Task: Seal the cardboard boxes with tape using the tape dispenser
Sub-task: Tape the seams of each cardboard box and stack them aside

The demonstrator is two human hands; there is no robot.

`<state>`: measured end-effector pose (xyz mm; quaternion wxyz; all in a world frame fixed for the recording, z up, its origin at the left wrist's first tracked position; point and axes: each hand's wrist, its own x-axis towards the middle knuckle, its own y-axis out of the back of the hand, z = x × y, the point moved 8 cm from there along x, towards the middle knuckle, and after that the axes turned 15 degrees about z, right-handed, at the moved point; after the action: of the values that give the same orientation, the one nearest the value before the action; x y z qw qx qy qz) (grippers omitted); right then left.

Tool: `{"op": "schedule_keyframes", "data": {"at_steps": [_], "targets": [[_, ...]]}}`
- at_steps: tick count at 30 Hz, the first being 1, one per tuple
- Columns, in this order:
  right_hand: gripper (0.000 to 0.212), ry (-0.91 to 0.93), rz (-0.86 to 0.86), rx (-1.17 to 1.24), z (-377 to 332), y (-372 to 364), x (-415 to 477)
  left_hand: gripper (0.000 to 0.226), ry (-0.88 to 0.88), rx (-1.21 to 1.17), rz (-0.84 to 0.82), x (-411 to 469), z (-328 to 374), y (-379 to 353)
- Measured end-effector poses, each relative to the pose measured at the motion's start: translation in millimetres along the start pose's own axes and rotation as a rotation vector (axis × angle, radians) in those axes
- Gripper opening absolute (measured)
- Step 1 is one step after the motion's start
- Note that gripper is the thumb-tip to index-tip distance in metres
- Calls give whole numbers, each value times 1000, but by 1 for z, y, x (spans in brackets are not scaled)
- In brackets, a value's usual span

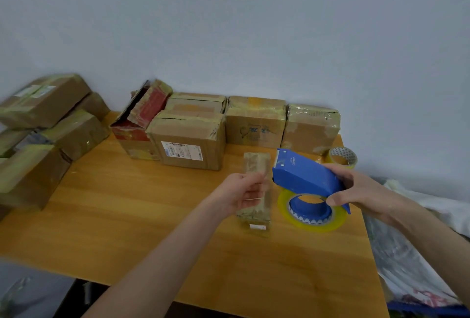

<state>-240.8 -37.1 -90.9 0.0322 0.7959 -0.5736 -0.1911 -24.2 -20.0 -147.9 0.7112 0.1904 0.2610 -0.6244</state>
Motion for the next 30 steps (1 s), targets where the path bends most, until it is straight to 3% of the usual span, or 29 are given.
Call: {"op": "schedule_keyframes", "data": {"at_steps": [3,7,12,16,24,30], "targets": [[86,-11,-13,-26,3,-2,2,17,-79,7,37,-1,3,6],[84,10,-47,-140,4,-12,0,14,-210,145,158,0,6,16],[68,195,-55,-574,-2,-25,0,17,-264,276,244,-2,1,16],[83,326,-22,-930,-3,-36,0,18,-266,268,262,-5,-1,21],[72,316,-84,-683,-2,-40,-6,13,-267,274,253,-17,-8,39],[65,207,-89,-664,21,-7,-16,15,-251,246,406,-25,-14,104]]}}
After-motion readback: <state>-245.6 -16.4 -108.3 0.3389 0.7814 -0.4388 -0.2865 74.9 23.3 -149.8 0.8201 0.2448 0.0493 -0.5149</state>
